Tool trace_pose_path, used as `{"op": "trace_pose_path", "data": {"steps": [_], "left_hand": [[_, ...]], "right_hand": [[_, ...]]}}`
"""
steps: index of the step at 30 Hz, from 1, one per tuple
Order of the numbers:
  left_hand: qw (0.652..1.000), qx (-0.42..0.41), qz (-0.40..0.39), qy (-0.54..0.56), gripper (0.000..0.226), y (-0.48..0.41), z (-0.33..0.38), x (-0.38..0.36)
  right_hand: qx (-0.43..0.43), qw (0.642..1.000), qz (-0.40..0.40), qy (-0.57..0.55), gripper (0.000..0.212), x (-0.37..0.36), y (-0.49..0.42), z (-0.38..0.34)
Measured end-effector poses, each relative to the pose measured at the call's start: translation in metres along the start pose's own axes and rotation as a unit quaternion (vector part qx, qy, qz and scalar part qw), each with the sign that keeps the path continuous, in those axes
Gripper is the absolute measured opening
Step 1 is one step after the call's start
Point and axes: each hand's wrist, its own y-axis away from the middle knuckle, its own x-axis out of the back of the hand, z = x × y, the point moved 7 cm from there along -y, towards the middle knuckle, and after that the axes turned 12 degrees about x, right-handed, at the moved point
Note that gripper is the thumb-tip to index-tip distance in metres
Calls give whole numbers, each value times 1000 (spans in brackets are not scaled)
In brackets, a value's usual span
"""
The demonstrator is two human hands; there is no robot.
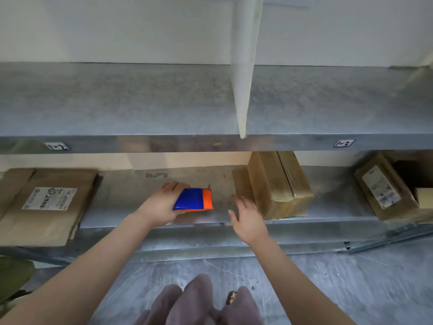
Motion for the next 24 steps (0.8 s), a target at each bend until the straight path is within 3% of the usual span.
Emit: {"op": "trace_pose_path", "data": {"steps": [11,17,24], "left_hand": [[977,-173,127,-8,57,12,105,72],[967,-202,157,15,58,13,167,87],[967,-201,155,32,62,5,234,57]], "right_hand": [[36,975,191,-106,30,104,17,-27],[5,950,183,-252,20,149,39,6],[1,898,121,-423,27,170,60,68]]}}
